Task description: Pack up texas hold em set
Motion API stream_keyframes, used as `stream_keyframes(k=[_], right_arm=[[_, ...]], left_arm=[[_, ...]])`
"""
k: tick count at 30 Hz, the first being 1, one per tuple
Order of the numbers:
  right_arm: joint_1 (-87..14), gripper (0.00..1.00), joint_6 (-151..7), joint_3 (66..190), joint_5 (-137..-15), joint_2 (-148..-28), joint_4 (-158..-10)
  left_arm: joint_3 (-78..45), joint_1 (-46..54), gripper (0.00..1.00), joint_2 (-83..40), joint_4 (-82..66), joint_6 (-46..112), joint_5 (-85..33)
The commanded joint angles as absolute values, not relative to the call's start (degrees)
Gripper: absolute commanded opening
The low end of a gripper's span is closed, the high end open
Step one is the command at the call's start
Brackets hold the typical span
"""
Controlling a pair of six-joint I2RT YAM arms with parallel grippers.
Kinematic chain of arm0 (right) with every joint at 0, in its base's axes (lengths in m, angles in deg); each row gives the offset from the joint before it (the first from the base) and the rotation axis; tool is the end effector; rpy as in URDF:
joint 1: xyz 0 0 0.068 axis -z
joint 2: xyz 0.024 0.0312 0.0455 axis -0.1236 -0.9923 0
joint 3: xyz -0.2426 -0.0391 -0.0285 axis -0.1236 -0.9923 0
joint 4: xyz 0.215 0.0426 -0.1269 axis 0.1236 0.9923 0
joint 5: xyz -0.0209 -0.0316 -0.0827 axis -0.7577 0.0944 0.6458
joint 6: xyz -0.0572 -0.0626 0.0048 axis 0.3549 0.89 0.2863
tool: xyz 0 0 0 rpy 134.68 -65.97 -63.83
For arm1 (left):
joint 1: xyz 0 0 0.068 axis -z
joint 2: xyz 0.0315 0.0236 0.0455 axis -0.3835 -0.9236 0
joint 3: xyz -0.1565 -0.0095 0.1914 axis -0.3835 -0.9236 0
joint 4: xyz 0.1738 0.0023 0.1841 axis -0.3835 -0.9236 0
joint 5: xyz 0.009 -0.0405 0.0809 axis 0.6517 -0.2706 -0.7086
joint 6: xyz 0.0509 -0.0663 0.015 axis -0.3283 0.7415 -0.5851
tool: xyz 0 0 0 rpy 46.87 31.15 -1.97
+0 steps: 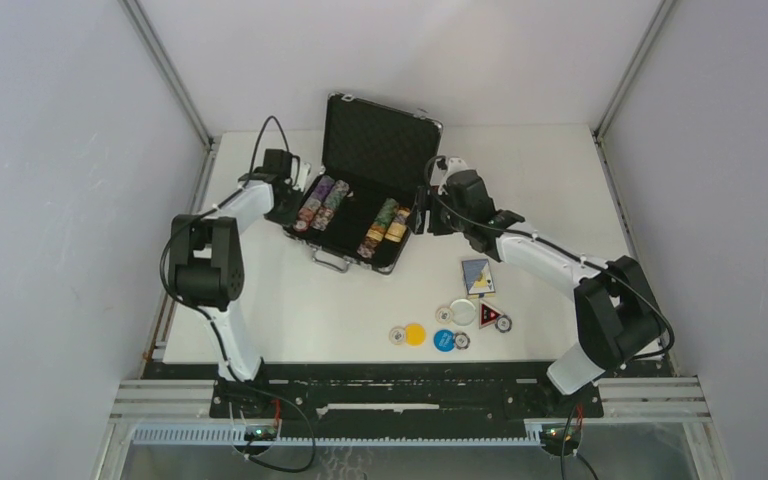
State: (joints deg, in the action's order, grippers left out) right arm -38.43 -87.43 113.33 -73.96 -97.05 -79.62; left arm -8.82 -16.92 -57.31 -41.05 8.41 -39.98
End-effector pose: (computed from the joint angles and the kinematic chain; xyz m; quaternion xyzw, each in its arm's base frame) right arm 0.3191 0.2034 0.2041 -0.0944 0.8783 0.2513 0.3956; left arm 0.4057 -0.0322 0.1327 0.1434 0.9590 0.0658 0.2354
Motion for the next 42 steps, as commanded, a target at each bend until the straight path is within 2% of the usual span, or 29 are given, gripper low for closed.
stream_keyframes(k=[1,16,22,23,25,26,32,40,42], right_arm=[[-39.1,0.73,-87.3,111.8,-73.0,-93.4,-80.8],[-39.5,0.73,-87.0,110.1,-71.4,-92.0,-79.9],[-39.4,0.73,-86.9,110.0,-70.1,-93.0,-79.8],[-39.4,0.71,-86.9,110.0,-69.9,-93.3,-79.7],[-39.4,0.50,-87.3,110.0,-68.3,-93.7,-79.0],[-39.3,0.44,-87.3,110.0,-67.2,-93.9,-78.6],[-38.7,0.40,-87.3,113.5,-65.4,-100.2,-72.7],[-39.5,0.39,-88.0,114.1,-66.1,-107.3,-73.5],[-39.8,0.33,-88.1,115.3,-65.6,-108.6,-72.2]], left_arm=[[-13.5,-12.3,0.00,-52.7,-42.8,18.3,-32.8],[-32.2,-5.4,0.00,-40.3,-40.1,30.0,-42.3],[-34.3,-2.2,0.00,-37.2,-41.8,31.2,-45.1],[-34.4,-2.0,0.00,-36.8,-41.8,31.3,-44.8],[-34.4,-1.7,0.00,-36.5,-41.8,31.4,-44.8],[-34.4,-1.6,0.00,-36.6,-41.8,31.3,-44.8],[-33.9,-1.0,0.00,-38.2,-41.8,30.7,-43.9],[-33.8,0.2,0.00,-38.4,-42.2,30.4,-44.0],[-33.7,0.4,0.00,-38.5,-42.3,30.3,-43.8]])
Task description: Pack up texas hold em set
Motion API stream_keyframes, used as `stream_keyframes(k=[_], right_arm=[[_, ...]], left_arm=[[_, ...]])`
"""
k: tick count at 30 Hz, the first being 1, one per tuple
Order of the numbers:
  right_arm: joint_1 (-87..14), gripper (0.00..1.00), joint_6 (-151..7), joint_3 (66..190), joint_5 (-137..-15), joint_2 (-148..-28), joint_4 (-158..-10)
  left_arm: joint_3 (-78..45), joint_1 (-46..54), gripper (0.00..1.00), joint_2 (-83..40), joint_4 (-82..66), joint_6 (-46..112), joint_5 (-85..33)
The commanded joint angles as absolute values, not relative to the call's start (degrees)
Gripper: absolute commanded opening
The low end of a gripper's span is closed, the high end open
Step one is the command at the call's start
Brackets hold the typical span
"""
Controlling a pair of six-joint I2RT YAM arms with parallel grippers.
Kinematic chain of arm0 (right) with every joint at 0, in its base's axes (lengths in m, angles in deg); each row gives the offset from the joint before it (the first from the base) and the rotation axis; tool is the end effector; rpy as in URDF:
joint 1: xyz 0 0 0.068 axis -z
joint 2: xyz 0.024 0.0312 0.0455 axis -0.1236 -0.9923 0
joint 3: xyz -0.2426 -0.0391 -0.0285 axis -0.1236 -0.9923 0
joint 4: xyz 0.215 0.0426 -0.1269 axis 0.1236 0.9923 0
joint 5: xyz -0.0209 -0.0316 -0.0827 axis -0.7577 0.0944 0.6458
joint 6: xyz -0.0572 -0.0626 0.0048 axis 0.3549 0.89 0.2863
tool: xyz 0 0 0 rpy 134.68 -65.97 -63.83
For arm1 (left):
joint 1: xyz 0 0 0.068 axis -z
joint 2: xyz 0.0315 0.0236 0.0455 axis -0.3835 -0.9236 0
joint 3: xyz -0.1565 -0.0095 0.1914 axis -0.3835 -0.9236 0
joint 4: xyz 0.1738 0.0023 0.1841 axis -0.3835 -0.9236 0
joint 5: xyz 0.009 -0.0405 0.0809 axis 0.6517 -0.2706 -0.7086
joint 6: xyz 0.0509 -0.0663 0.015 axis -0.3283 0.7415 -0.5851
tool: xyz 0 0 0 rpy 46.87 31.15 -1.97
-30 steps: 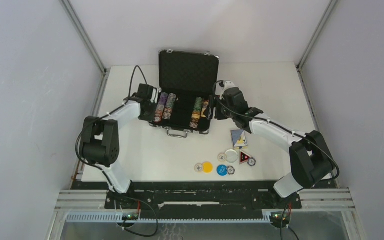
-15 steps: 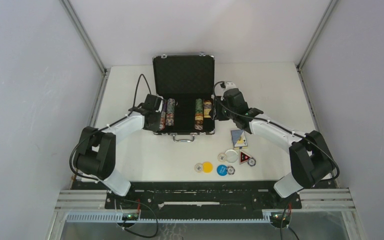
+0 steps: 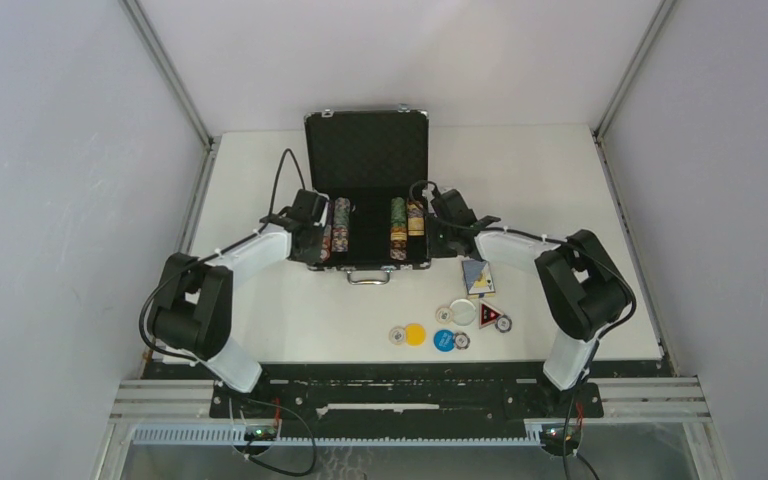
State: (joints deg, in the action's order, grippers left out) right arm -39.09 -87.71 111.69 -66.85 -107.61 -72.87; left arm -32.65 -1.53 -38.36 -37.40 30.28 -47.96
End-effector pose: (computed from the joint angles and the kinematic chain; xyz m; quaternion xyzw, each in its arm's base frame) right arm 0.3143 0.1946 0.1161 -0.0754 0.9460 0.1359 0.2844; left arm 0.3048 -0.0979 0.1289 0.0734 0.9638 0.0555 0.2502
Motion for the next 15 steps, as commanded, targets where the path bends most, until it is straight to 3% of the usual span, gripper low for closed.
stream_keyframes(k=[1,8,15], right_arm=[[-40.0,0.31,-87.8,115.4,-65.2,-108.8,-71.9],[-41.7,0.01,-86.8,115.5,-62.0,-108.2,-68.9],[-43.3,0.00,-87.2,112.3,-60.4,-104.4,-68.9]], left_arm=[[-33.7,0.6,0.00,-38.5,-42.4,30.3,-43.7],[-33.3,4.7,0.00,-37.7,-45.6,31.6,-45.0],[-34.5,8.7,0.00,-36.3,-47.0,33.4,-45.7]])
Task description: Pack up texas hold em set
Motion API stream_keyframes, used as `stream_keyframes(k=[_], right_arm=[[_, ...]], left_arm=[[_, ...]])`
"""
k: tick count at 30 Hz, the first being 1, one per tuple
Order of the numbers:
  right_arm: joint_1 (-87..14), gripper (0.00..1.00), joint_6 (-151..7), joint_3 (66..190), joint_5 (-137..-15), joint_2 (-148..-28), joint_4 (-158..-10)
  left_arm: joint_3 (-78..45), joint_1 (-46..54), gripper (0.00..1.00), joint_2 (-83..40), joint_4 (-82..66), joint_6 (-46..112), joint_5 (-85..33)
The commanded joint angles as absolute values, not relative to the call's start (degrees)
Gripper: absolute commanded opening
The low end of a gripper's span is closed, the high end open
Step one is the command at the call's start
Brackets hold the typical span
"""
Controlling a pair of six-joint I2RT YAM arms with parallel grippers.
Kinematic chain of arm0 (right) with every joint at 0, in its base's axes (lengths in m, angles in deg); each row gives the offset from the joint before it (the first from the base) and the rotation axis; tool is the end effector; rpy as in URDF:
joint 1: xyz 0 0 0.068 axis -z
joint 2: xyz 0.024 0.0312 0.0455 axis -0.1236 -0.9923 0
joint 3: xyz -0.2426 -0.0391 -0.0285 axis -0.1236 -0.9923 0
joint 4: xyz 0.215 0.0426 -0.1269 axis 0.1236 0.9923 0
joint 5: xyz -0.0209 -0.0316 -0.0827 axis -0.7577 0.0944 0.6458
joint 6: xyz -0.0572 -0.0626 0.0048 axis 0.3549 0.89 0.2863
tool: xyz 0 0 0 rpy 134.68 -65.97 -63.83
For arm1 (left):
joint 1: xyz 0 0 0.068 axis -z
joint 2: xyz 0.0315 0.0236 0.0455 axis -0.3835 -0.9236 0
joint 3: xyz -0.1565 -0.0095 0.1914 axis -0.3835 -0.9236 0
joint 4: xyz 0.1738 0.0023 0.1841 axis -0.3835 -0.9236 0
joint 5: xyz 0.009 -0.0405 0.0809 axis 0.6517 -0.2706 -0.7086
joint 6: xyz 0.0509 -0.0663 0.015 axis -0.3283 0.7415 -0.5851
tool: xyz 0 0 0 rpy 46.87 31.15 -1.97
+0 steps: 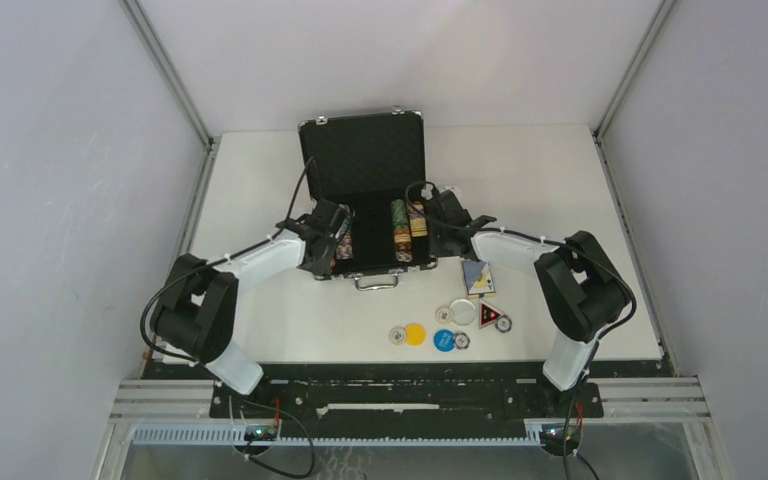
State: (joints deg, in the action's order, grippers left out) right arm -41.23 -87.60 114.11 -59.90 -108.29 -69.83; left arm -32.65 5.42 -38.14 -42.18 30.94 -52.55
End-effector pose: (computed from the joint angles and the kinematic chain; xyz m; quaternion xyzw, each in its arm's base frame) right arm 0.3143 0.2004 0.1208 -0.0759 0.9474 0.0846 0.2991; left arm 0.2830 -0.1234 0.1266 0.1238 0.9615 0.0894 0.2286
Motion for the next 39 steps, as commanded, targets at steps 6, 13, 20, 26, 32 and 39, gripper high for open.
stream_keyframes(k=[6,13,20,26,32,39], right_arm=[[-45.5,0.00,-87.8,109.3,-60.3,-101.0,-69.0],[-45.8,0.37,-87.3,107.9,-61.4,-99.0,-71.5],[-44.9,0.51,-85.8,110.1,-63.2,-97.9,-71.3],[-43.8,0.50,-84.7,112.3,-63.1,-96.1,-70.4],[-41.5,0.46,-82.6,115.7,-65.5,-97.1,-72.9],[-39.7,0.45,-81.2,123.8,-66.8,-105.0,-76.0]], left_arm=[[-36.4,9.7,0.00,-35.6,-47.3,34.4,-46.7],[-36.0,9.8,0.13,-33.6,-48.1,36.6,-53.3],[-32.2,9.8,0.33,-35.3,-51.0,37.1,-58.5],[-30.4,9.8,0.34,-29.2,-51.8,38.0,-62.4],[-31.0,12.5,0.69,-17.6,-45.3,32.8,-69.3],[-48.9,14.6,0.77,2.2,-9.7,33.7,-72.6]])
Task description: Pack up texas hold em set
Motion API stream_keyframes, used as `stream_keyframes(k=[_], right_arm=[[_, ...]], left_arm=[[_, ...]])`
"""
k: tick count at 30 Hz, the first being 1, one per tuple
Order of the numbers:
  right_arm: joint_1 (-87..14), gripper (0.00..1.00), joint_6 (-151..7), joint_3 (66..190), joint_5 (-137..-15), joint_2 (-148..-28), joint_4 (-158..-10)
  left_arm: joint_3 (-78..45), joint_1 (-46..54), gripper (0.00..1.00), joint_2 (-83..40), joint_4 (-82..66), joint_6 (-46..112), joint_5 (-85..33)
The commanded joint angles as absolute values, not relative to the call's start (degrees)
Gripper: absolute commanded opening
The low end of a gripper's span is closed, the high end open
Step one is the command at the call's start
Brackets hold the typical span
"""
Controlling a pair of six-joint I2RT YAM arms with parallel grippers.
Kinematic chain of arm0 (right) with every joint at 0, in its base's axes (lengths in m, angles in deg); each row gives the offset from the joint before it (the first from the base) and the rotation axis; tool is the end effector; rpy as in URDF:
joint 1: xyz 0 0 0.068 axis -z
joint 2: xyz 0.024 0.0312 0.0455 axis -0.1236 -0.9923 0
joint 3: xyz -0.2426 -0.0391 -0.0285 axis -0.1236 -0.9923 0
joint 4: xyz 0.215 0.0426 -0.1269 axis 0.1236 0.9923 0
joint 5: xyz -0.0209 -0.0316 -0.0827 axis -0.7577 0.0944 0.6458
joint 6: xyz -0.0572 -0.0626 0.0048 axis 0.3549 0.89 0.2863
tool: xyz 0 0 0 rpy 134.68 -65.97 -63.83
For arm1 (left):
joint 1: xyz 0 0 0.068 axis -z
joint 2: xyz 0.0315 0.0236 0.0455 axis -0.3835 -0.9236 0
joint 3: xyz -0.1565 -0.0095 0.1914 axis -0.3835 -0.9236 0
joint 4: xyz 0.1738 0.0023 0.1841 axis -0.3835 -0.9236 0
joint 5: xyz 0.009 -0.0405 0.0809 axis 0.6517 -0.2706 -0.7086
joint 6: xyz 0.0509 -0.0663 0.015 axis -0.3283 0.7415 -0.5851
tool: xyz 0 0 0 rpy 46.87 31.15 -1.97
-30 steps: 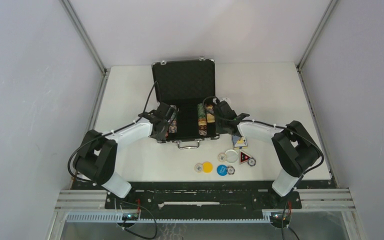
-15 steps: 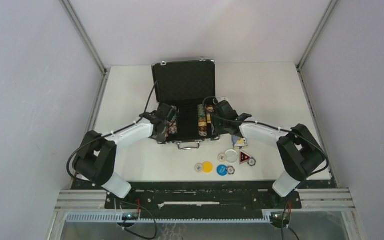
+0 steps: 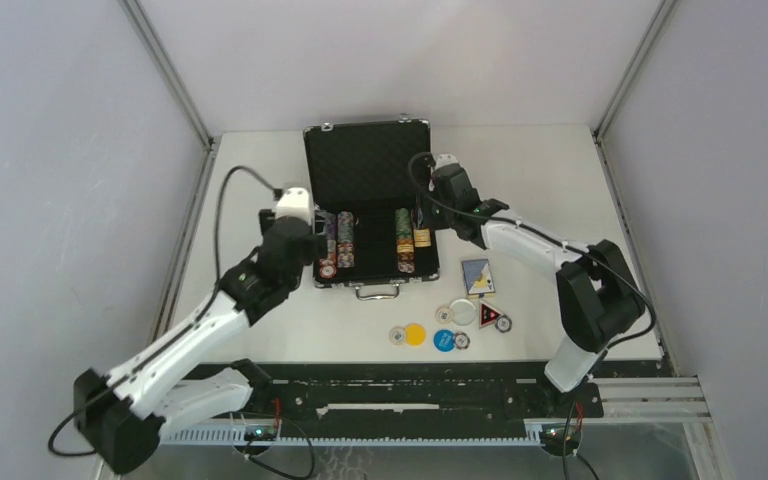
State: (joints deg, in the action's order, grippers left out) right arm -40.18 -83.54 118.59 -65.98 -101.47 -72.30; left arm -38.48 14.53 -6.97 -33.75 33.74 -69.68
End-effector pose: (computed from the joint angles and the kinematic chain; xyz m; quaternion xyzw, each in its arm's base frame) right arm 0.3262 0.2095 0.1932 -0.1095 0.9025 0.1662 0.3819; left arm 0.2319 -0.1207 0.2601 0.0395 0.8529 0.0598 0.5172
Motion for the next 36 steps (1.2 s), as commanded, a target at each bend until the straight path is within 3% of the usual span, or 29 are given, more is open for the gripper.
stream_keyframes(k=[1,4,14,27,32,33,36], right_arm=[[-39.7,0.45,-80.6,125.8,-66.6,-106.2,-75.8],[-39.6,0.48,-78.4,131.3,-65.3,-110.0,-73.8],[-37.8,0.41,-77.4,140.6,-66.5,-119.2,-69.4],[-38.2,0.34,-77.4,139.4,-64.5,-121.4,-67.6],[-38.5,0.26,-77.6,139.2,-64.7,-121.8,-67.4],[-38.5,0.28,-78.0,139.0,-63.8,-121.5,-67.1],[-38.6,0.47,-77.9,136.2,-63.0,-118.6,-69.3]], left_arm=[[-52.2,14.6,0.83,4.4,-3.8,34.1,-71.8],[-57.0,14.4,0.99,6.9,5.7,32.8,-69.6],[-54.5,14.3,1.00,0.7,3.3,31.1,-72.4],[-54.3,14.3,1.00,-1.3,1.5,32.3,-72.4],[-54.2,14.3,1.00,-1.4,1.1,32.4,-72.3],[-54.1,14.3,1.00,-1.5,0.8,32.5,-72.3],[-53.9,14.3,1.00,-1.7,0.2,32.7,-72.6]])
